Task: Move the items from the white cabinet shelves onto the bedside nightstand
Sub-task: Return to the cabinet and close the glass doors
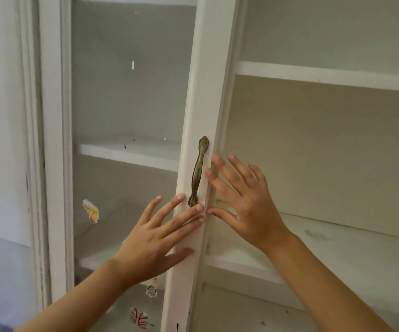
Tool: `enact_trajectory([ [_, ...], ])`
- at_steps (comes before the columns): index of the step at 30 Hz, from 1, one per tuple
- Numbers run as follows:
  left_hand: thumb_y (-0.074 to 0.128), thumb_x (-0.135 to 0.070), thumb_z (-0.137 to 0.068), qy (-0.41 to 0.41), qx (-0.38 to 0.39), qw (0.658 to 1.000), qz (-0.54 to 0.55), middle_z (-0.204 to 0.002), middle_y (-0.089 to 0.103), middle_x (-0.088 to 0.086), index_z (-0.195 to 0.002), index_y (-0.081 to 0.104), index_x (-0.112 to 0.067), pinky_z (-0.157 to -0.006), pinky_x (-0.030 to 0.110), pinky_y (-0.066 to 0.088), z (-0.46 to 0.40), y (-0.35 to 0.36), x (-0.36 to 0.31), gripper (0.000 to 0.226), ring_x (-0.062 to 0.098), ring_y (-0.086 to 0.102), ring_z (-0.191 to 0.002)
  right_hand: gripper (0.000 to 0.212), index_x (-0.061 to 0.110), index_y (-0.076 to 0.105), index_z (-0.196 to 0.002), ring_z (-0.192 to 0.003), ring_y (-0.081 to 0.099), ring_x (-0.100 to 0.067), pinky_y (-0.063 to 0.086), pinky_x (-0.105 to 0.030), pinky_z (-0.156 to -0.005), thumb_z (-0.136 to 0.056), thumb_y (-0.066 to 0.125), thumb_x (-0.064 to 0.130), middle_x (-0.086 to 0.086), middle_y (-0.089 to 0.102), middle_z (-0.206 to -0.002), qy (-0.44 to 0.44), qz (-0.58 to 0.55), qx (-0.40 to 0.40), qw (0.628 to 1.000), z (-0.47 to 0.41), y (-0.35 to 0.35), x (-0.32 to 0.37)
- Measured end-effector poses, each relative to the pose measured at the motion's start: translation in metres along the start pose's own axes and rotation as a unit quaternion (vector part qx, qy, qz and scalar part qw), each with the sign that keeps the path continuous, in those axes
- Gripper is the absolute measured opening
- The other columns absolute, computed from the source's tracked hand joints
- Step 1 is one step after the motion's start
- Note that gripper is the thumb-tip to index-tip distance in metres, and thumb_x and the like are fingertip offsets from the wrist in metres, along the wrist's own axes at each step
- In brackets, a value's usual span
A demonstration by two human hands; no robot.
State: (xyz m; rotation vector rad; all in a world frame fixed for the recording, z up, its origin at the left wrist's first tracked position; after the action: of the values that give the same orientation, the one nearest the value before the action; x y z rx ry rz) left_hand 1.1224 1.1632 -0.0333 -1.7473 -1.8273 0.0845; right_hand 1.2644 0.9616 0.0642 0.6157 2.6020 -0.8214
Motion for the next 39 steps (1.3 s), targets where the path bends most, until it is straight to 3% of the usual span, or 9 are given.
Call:
enact_trajectory([
  [10,0.061,-0.046,-0.105,-0.027,0.000,1.000,0.007,-0.167,0.038,-0.003,-0.157,0.044,-0.024,-0.122,0.067,0.026,0.003,0.013,0.003,0.059,0.038,0.027,-0.157,0.078,0.021,0.047,-0.157,-0.158,0.026,-0.031,0.029,-0.063,-0.118,-0.091,0.076,0.049,-0.004,0.031,-0.170,-0.017,-0.069,-0.047,0.996,-0.003,0.021,-0.016],
  [17,0.065,-0.041,-0.103,-0.069,0.031,0.997,-0.014,-0.170,0.031,0.000,-0.160,0.036,-0.021,-0.123,0.065,0.025,0.006,0.008,-0.012,0.067,0.040,0.022,-0.158,0.078,0.022,0.037,-0.162,-0.160,0.020,-0.031,0.025,-0.061,-0.122,-0.096,0.070,0.045,-0.003,0.024,-0.173,0.003,-0.097,-0.039,0.994,0.003,0.027,-0.012],
  [25,0.066,-0.036,-0.096,-0.142,0.081,0.987,-0.007,-0.171,0.029,0.005,-0.160,0.038,-0.016,-0.123,0.068,0.023,-0.001,-0.010,-0.044,0.073,0.040,0.017,-0.160,0.093,0.024,0.025,-0.166,-0.162,0.009,-0.027,0.022,-0.058,-0.125,-0.092,0.073,0.050,0.000,0.012,-0.176,0.012,-0.142,0.012,0.990,0.016,0.023,-0.014],
  [32,0.058,-0.049,-0.098,-0.192,0.162,0.968,-0.028,-0.175,0.014,-0.008,-0.164,0.028,-0.027,-0.124,0.067,0.019,-0.007,-0.046,-0.075,0.076,0.025,0.007,-0.162,0.093,0.025,0.027,-0.166,-0.163,0.008,-0.026,0.022,-0.060,-0.125,-0.090,0.073,0.052,0.002,0.011,-0.176,0.060,-0.155,0.037,0.985,0.046,-0.028,-0.006],
  [39,0.046,-0.057,-0.100,-0.175,0.131,0.976,0.005,-0.175,0.012,-0.008,-0.162,0.033,-0.032,-0.126,0.064,0.017,-0.026,-0.089,-0.112,0.068,0.022,0.006,-0.163,0.090,0.025,0.032,-0.164,-0.162,0.011,-0.024,0.024,-0.059,-0.124,-0.089,0.076,0.049,0.005,0.014,-0.175,0.101,-0.110,0.045,0.988,0.076,-0.125,-0.003],
])
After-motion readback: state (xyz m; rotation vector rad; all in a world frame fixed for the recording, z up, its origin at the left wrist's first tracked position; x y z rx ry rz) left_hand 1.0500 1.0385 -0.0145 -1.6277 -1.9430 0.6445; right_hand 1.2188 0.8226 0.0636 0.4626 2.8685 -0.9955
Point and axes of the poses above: each hand's wrist, its own z-axis away from the middle knuckle, its own y-axis out of the palm, x = y × z, the point moved 1 cm from there along -z, towards the middle knuckle
